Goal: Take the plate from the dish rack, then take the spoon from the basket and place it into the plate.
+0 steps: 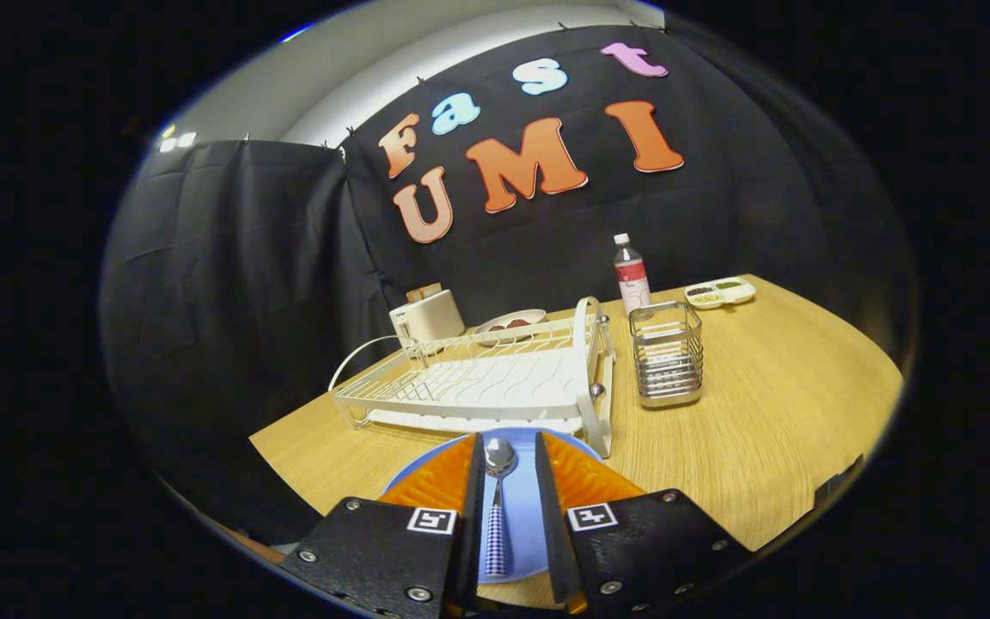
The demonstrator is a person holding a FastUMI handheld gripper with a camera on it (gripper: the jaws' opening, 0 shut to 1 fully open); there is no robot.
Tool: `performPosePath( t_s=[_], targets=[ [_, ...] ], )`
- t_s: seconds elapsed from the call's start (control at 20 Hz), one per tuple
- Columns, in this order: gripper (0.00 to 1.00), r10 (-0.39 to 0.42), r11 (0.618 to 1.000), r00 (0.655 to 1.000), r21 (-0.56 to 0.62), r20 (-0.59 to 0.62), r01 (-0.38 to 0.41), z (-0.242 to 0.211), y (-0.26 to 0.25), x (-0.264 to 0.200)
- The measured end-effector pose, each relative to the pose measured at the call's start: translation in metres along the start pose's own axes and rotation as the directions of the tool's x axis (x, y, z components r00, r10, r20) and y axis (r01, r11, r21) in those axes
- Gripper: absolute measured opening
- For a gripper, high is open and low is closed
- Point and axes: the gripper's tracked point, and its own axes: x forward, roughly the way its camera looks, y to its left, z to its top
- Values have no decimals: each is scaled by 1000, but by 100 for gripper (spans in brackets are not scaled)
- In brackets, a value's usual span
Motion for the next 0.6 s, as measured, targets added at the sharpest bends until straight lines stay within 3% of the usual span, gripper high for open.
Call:
performPosePath(
  t_s=[0.35, 0.6],
  targets=[
    [72, -45, 991, 984, -118, 173, 66, 66, 19, 2],
    [90, -125, 967, 931, -167, 343, 192, 119, 26, -12]
  ],
)
